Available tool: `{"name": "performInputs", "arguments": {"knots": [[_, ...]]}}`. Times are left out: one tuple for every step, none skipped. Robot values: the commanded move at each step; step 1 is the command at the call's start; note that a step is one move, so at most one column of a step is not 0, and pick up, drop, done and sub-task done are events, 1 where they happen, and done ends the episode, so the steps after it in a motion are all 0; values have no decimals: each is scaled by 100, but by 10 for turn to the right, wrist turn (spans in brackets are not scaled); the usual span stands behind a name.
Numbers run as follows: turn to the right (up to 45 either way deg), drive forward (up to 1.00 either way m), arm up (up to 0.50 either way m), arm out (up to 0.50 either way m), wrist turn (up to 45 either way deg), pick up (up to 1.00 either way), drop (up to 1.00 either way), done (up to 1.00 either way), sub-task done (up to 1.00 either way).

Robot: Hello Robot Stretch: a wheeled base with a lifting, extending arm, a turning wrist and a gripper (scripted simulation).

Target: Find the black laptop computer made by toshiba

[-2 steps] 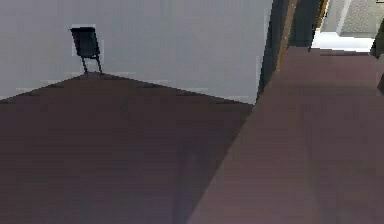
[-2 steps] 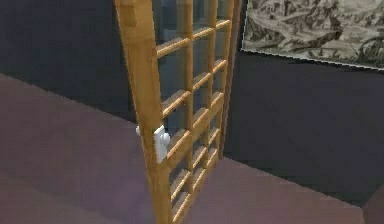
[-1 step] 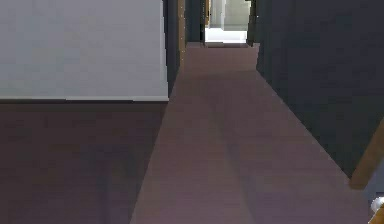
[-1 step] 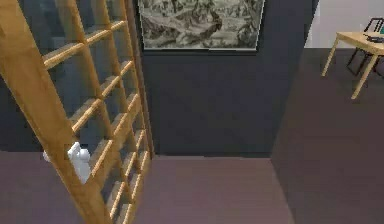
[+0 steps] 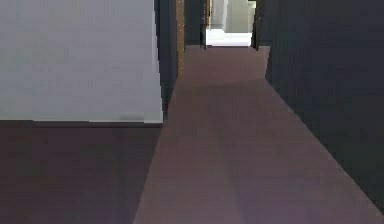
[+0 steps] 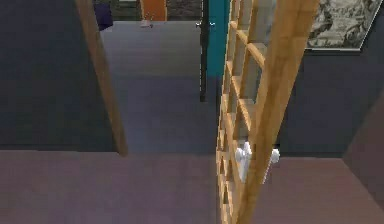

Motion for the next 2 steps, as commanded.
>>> {"name": "performInputs", "arguments": {"knots": [[450, 0, 0, 0, 0, 0, 0, 0, 0], [240, 0, 0, 0, 0, 0, 0, 0, 0]]}}
